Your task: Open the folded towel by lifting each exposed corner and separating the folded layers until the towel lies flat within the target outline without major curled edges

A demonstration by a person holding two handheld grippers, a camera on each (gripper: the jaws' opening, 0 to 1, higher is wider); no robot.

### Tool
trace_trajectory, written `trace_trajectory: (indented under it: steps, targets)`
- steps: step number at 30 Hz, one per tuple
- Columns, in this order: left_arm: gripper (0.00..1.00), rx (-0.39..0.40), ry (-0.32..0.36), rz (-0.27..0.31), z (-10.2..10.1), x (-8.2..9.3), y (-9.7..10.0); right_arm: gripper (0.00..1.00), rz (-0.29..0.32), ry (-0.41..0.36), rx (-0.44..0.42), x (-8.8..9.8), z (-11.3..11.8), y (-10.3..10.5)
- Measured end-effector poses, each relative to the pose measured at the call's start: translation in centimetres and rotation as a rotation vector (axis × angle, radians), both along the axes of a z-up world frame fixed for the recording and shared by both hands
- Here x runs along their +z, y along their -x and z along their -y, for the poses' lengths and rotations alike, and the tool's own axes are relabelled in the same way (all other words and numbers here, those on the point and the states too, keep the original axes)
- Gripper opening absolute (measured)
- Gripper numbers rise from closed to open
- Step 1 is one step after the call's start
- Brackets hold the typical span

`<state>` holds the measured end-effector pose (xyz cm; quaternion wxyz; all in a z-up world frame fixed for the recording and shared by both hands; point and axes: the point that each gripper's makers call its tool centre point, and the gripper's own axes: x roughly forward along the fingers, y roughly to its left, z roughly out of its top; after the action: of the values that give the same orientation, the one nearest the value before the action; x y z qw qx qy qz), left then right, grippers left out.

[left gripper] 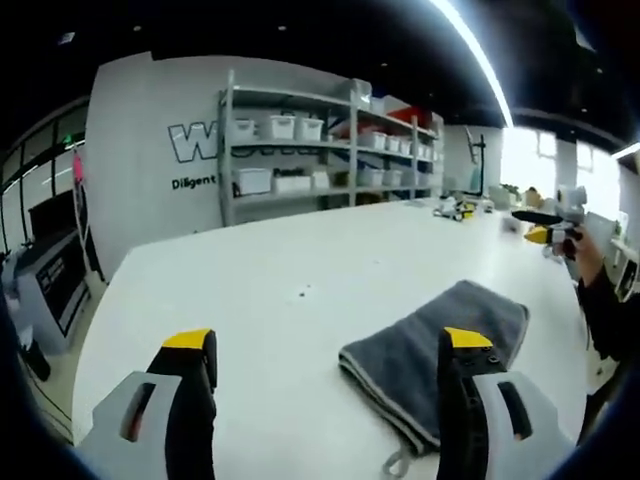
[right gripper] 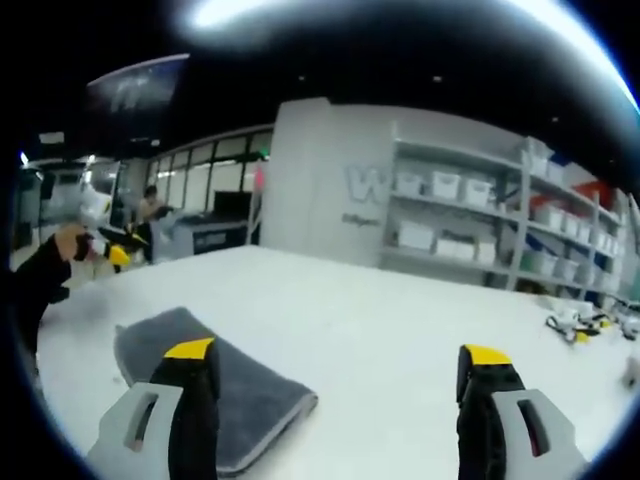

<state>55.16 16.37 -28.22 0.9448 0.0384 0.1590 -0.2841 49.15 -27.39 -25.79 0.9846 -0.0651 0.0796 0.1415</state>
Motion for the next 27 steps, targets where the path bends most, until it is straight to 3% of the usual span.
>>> trace_trajectory:
  steps: [21, 27]
  targets:
    - [0.84, -0.027, 0.003, -0.04, 0.8, -1.8, -0.4, 0.97, -0.039, -0.013, -0.001, -1.5, -0.1, -0.3]
    - [0.81, -0.036, 0.003, -0.062, 1.1, -2.7, -0.6, 0.92, -0.054, -0.017, 0.013, -2.1, -0.8, -0.1]
